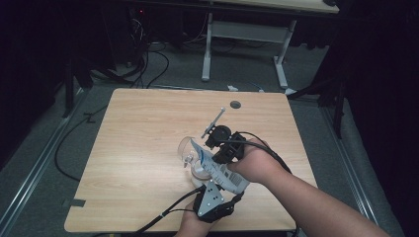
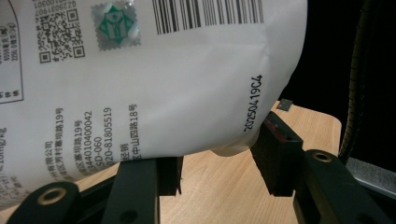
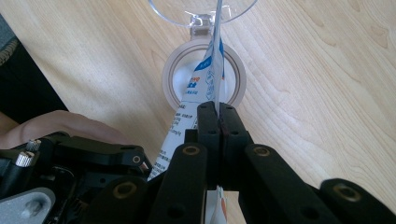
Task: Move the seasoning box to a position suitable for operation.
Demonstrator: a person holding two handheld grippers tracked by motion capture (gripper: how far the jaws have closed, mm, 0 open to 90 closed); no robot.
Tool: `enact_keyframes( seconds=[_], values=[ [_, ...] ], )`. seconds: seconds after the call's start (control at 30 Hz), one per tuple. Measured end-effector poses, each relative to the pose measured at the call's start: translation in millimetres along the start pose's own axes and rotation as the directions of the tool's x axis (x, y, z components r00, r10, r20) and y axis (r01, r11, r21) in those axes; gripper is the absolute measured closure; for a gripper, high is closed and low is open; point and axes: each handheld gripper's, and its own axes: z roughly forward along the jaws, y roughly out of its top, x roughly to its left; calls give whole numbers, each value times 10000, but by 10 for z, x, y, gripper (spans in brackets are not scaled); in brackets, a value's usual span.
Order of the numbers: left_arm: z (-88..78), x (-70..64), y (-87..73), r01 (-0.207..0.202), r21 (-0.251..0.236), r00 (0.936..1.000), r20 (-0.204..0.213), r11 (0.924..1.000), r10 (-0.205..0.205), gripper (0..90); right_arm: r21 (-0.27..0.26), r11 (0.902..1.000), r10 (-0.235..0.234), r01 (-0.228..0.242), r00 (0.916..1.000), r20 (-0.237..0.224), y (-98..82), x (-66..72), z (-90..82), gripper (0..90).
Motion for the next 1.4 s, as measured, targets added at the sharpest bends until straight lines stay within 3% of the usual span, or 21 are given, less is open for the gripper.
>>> enact_keyframes(
  seconds=[1.4],
  values=[
    [-18, 11, 15, 53, -93, 10000, 34, 9999, -53, 556, 12, 9999, -139, 139, 9999, 42, 42, 16, 1, 896]
  ],
)
